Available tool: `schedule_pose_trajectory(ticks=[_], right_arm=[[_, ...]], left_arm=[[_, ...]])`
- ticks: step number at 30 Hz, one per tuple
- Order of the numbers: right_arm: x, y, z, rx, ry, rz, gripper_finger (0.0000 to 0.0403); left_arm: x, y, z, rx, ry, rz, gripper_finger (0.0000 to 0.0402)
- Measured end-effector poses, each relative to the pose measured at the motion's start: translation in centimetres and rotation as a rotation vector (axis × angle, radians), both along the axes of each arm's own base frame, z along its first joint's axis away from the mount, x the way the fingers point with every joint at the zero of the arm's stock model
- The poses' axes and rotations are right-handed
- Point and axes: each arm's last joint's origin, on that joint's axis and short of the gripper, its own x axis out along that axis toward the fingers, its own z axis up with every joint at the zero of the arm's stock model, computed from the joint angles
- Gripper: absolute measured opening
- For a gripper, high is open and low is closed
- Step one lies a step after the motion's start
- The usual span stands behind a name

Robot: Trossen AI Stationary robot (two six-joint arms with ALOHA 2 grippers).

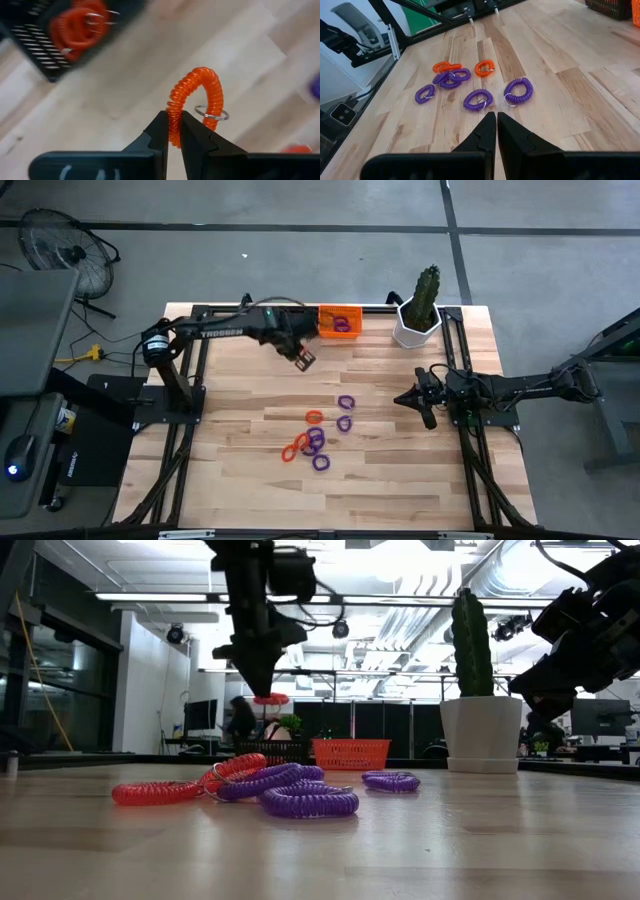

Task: Sort spring keychains into baskets
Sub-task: Put the orange spring keychain into the black basket

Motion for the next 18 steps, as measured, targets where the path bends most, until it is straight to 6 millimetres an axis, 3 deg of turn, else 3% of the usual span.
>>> schedule_pose_trajectory(ticks=[11, 18], right_arm=[[0.0, 0.0, 0.0, 0.0, 0.0, 0.0, 0.0012], [0.0, 0.0, 0.0, 0.0, 0.0, 0.0, 0.0012]], left_arm=[[-3.5, 7.3, 0.1, -0.028, -0.025, 0.207, 0.0029], [-5.0, 10.4, 0.1, -0.025, -0.076, 0.274, 0.0029]])
